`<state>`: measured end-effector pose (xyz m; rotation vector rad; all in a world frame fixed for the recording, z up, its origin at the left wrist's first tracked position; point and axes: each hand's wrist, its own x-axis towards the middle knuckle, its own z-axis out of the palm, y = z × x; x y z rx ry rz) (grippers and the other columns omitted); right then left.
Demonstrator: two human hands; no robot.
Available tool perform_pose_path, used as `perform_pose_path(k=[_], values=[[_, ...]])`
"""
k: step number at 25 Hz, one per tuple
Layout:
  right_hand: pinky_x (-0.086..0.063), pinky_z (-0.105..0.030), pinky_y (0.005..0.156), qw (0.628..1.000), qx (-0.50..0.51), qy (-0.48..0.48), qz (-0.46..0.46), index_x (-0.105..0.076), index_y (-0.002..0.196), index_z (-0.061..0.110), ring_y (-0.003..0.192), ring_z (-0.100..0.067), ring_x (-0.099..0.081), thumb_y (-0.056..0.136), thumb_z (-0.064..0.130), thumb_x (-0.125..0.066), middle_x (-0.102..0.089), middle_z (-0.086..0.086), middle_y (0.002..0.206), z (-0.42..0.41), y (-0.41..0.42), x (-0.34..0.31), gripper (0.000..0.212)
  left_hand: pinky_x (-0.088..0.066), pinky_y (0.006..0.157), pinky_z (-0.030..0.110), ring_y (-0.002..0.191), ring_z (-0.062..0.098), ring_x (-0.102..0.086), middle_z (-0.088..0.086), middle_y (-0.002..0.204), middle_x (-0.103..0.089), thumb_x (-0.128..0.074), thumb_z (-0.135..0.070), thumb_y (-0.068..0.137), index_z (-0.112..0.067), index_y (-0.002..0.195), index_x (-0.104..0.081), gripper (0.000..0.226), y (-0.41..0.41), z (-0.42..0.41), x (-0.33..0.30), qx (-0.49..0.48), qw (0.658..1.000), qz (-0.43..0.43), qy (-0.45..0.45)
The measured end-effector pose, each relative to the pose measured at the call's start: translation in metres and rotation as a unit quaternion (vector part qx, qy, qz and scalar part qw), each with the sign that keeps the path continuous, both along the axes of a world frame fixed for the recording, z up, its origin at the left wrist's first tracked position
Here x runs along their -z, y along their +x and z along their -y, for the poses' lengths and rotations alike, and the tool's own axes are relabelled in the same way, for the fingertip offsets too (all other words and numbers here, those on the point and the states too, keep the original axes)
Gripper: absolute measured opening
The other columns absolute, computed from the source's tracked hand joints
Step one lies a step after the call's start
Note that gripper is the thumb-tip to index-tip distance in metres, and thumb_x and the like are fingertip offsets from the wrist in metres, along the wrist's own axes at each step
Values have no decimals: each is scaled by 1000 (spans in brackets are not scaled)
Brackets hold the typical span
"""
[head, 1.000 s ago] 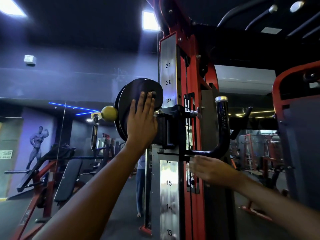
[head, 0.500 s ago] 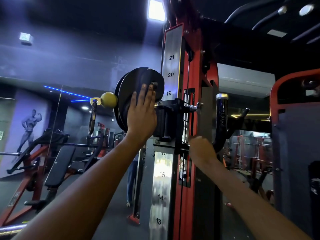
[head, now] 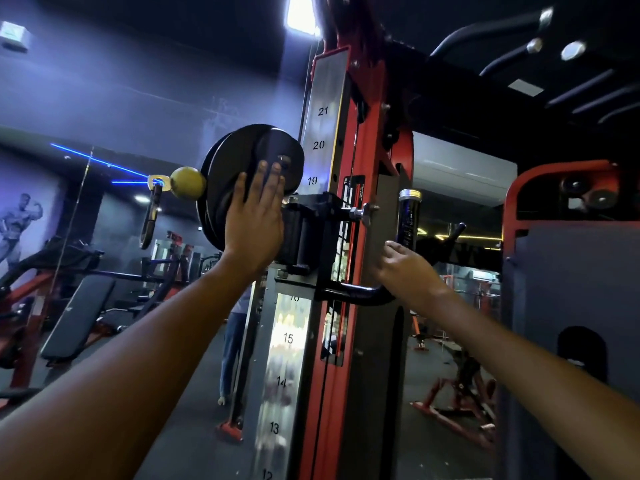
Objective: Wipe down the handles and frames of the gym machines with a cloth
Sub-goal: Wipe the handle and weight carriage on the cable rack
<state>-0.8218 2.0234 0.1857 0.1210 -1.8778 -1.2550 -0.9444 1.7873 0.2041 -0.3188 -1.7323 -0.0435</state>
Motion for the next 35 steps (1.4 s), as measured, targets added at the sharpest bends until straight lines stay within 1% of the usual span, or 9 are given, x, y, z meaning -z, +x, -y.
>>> perform_pose_path(k=[7, 13, 16, 19, 23, 25, 27, 31, 35], values=[[-44, -44, 94, 978, -88, -128, -141, -69, 100, -2, 108, -34, -62, 37, -2, -91, -66, -19, 112, -13, 4, -16, 67, 7, 116, 47, 148, 30, 8, 11, 161, 3, -18, -30, 101, -6, 152, -4, 59, 7, -5, 2, 17, 1000, 2, 14], [-47, -42, 95, 958, -196, -171, -122, -65, 110, -3, 113, -33, -59, 58, -11, -79, -62, -20, 119, -18, 7, 30, 54, 8, 116, 47, 147, 31, 10, 13, 161, 5, -12, -30, 99, -5, 152, -1, 60, 9, -5, 3, 14, 1000, -2, 2], [-54, -31, 89, 866, -279, -349, -225, -54, 125, -3, 108, -31, -62, 86, -12, -50, -57, -24, 125, -9, 6, -19, 40, 14, 113, 46, 147, 30, 9, 12, 161, 2, -6, -29, 95, -6, 152, -3, 62, 6, -6, 4, 11, 1000, -6, 1], [-45, -6, 48, 755, -360, -489, -248, -53, 128, 3, 50, -3, -55, 93, -7, -42, -67, -12, 98, 1, -4, -5, 37, 13, 112, 46, 148, 30, 8, 12, 161, 1, 6, -27, 89, -6, 152, -4, 68, 6, -6, 3, 6, 1000, -6, 2], [-37, -13, 39, 608, -366, -646, -281, -64, 80, 14, 49, -5, -45, 91, -3, -50, -59, 0, 71, 7, -8, 50, 24, 14, 113, 47, 147, 30, 14, 13, 160, 9, 1, -28, 91, -6, 152, 3, 65, 7, -6, 3, 13, 1000, 2, -3], [-33, -15, 40, 578, -337, -684, -293, -55, 67, 15, 49, -9, -43, 95, 10, -50, -50, 1, 61, 0, -4, 21, 29, 15, 113, 47, 146, 31, 15, 13, 160, 10, -5, -29, 93, -6, 152, 3, 63, 7, -5, 4, 9, 1000, -3, -2], [-36, -12, 38, 592, -363, -665, -276, -63, 90, 5, 52, -7, -43, 97, 10, -46, -55, 0, 72, -9, 1, -31, 19, 15, 112, 46, 146, 30, 15, 12, 160, 11, -6, -29, 95, -6, 152, 3, 62, 6, -5, 4, 10, 1000, -10, 1], [-53, -23, 58, 550, -356, -739, -156, -53, 127, 13, 63, -13, -51, 98, 7, -40, -61, -6, 91, -16, -6, -67, 33, 13, 112, 46, 147, 30, 12, 12, 160, 8, -17, -32, 99, -7, 152, 0, 61, 5, -4, 5, 19, 1000, -24, 1], [-49, -46, 94, 455, -332, -827, 11, -65, 103, 10, 92, -26, -62, 97, 12, -42, -65, -13, 98, -30, -2, -10, 24, 8, 114, 46, 148, 30, -2, 12, 160, -9, -9, -29, 94, -7, 151, -17, 62, 3, -3, 6, 5, 999, -36, -4]])
